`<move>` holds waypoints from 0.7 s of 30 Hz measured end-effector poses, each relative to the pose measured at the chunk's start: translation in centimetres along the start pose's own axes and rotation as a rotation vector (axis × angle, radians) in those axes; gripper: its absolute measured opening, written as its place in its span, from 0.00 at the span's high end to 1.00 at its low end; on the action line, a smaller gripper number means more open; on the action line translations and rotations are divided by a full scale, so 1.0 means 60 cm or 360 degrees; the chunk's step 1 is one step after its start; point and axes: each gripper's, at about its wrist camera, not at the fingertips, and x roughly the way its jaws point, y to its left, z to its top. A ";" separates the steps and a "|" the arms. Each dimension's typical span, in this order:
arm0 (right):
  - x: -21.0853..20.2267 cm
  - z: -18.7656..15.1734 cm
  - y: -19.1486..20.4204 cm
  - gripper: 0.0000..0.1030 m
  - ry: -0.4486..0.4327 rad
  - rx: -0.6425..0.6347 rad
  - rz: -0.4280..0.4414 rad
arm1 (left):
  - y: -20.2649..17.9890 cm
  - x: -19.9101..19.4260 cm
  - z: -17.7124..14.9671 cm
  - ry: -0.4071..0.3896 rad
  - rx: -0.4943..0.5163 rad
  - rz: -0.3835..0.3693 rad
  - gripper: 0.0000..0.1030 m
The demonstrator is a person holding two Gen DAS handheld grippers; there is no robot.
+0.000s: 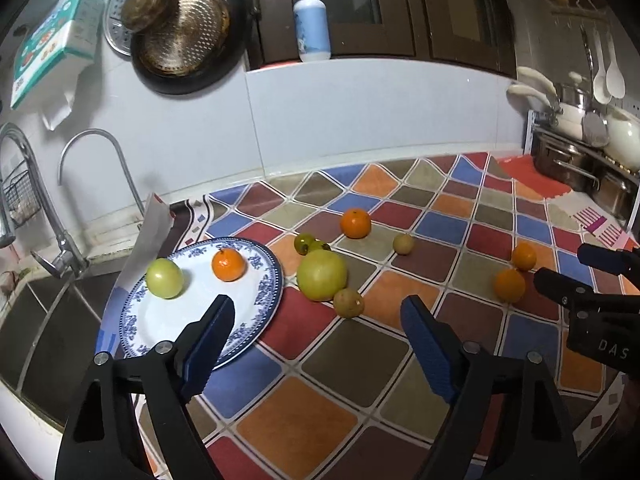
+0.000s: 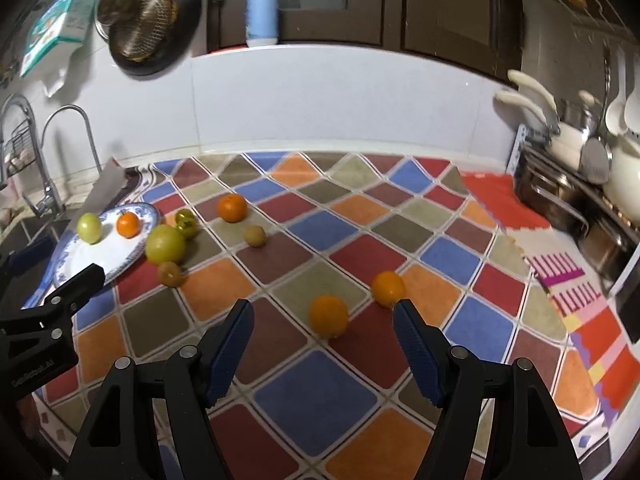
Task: Organize fruits
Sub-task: 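Move both open tools back toward the remaining fruits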
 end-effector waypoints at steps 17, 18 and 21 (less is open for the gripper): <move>0.094 -0.001 -0.008 0.40 0.0205 0.0016 0.0067 | -0.018 0.115 0.000 0.0254 0.0036 -0.0120 0.46; 0.099 -0.001 -0.007 0.42 0.0217 0.0013 0.0074 | -0.020 0.120 0.001 0.0262 0.0039 -0.0129 0.48; 0.110 -0.001 -0.006 0.46 0.0242 0.0013 0.0092 | -0.026 0.137 0.002 0.0282 0.0056 -0.0151 0.54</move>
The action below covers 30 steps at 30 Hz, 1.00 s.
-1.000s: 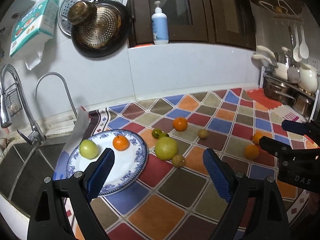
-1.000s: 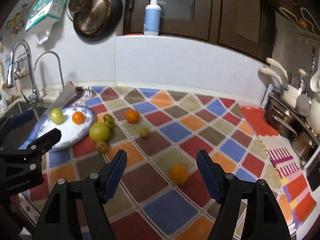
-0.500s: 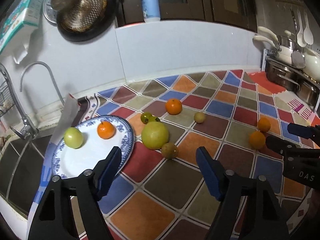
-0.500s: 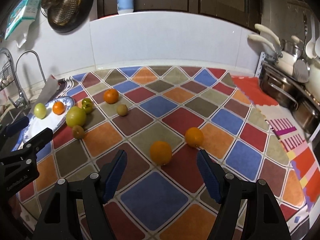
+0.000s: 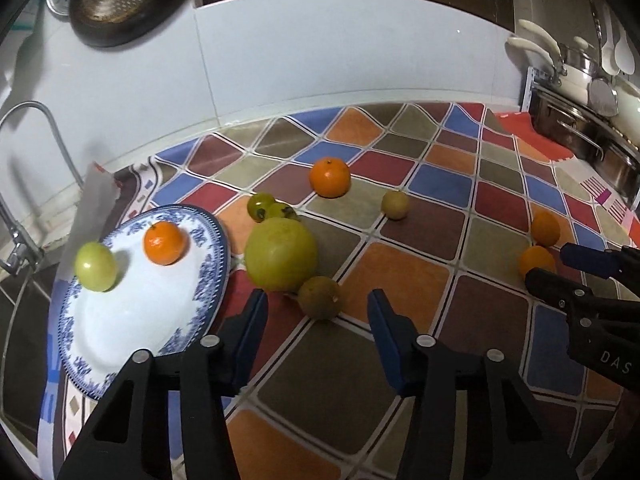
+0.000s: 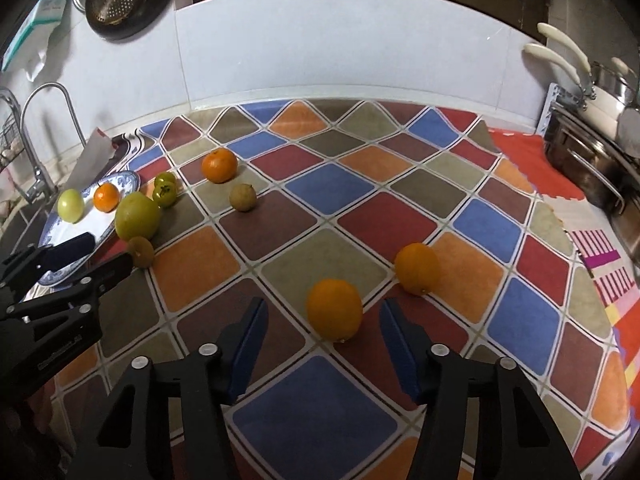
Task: Organize fruits
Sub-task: 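Move both open tools back toward the remaining fruits, then grasp the small brown fruit with the left tool while the right tool grasps an orange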
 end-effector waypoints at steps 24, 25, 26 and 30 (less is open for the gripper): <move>0.037 0.006 -0.011 0.66 0.0090 0.0012 0.0023 | -0.006 0.044 0.009 0.0103 0.0007 -0.0060 0.71; 0.036 0.006 -0.010 0.66 0.0089 0.0010 0.0026 | -0.006 0.042 0.009 0.0091 0.0008 -0.0059 0.71; 0.036 0.006 -0.009 0.66 0.0084 0.0006 0.0033 | -0.006 0.039 0.009 0.0079 0.0009 -0.0060 0.71; 0.028 0.008 -0.005 0.66 0.0060 -0.0009 0.0049 | -0.007 0.031 0.006 0.0066 0.0017 -0.0069 0.71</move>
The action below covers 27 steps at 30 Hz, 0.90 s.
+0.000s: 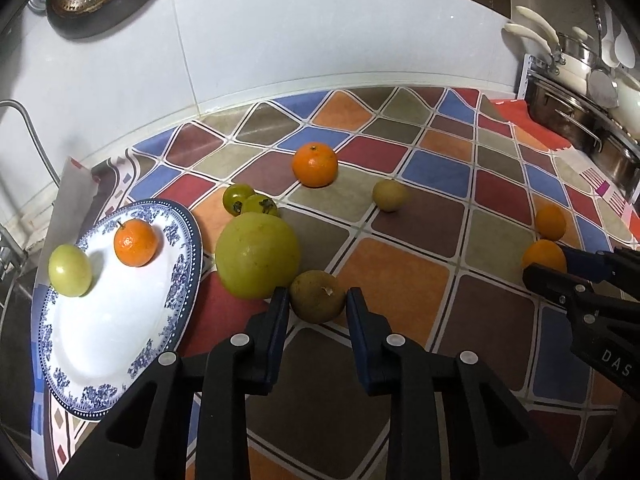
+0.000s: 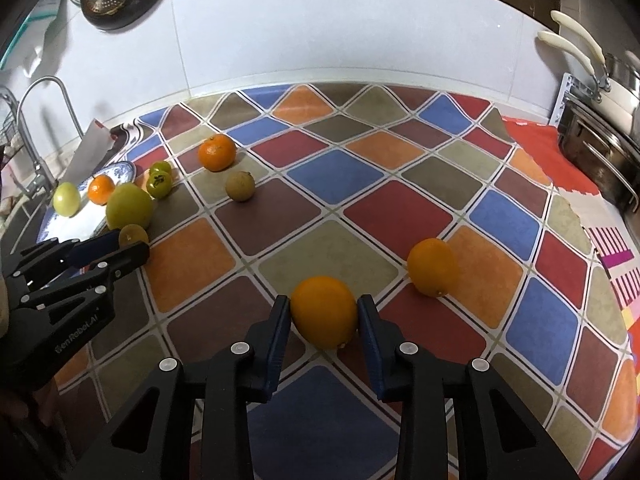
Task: Organize fruits
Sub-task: 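Grasp the small brown fruit with the left tool while the right tool grasps an orange, then carry the brown fruit and the orange over the plate with both tools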
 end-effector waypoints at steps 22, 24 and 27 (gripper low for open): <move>-0.096 -0.004 0.059 0.66 -0.0222 -0.0183 0.0131 | 0.019 -0.137 -0.028 -0.0241 -0.0074 -0.0001 0.71; -0.105 -0.004 0.068 0.66 -0.0241 -0.0204 0.0153 | 0.024 -0.150 -0.032 -0.0262 -0.0084 0.0008 0.71; -0.117 -0.002 0.080 0.66 -0.0263 -0.0224 0.0183 | 0.033 -0.168 -0.036 -0.0291 -0.0095 0.0028 0.71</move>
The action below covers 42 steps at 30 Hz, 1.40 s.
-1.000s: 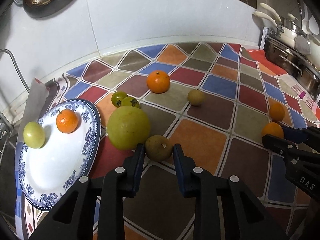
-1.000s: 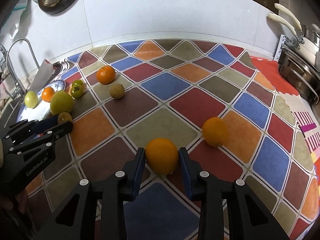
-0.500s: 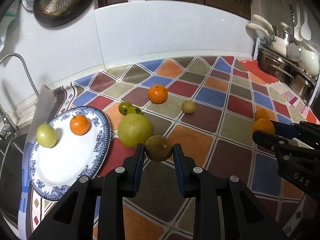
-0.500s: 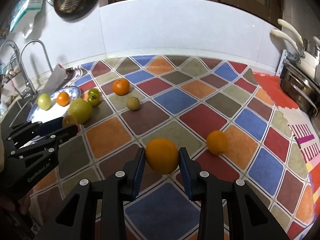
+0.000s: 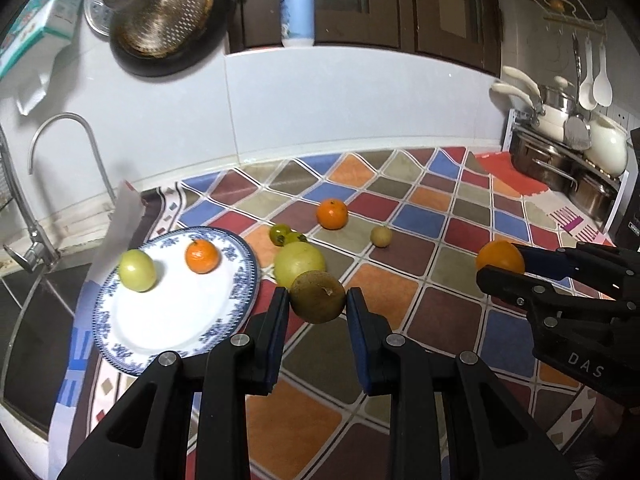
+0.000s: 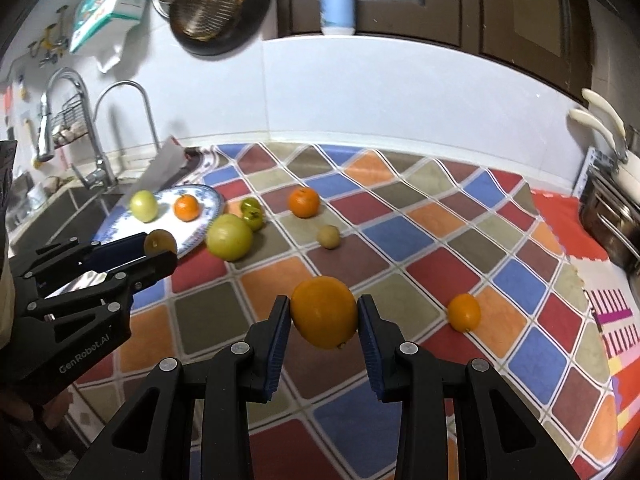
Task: Organize fruits
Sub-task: 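Carry the brown fruit and the orange over the plate with both tools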
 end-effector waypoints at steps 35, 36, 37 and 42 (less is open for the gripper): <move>0.071 0.117 0.220 0.66 -0.0156 -0.0274 0.0416 | 0.213 -0.043 0.004 -0.0076 -0.0129 0.0324 0.71; 0.076 0.119 0.224 0.66 -0.0150 -0.0277 0.0423 | 0.219 -0.039 0.003 -0.0071 -0.0135 0.0325 0.71; 0.084 0.121 0.230 0.66 -0.0141 -0.0285 0.0429 | 0.226 -0.034 0.003 -0.0060 -0.0140 0.0320 0.71; 0.116 0.130 0.250 0.66 -0.0105 -0.0312 0.0444 | 0.249 -0.008 0.001 -0.0025 -0.0147 0.0321 0.71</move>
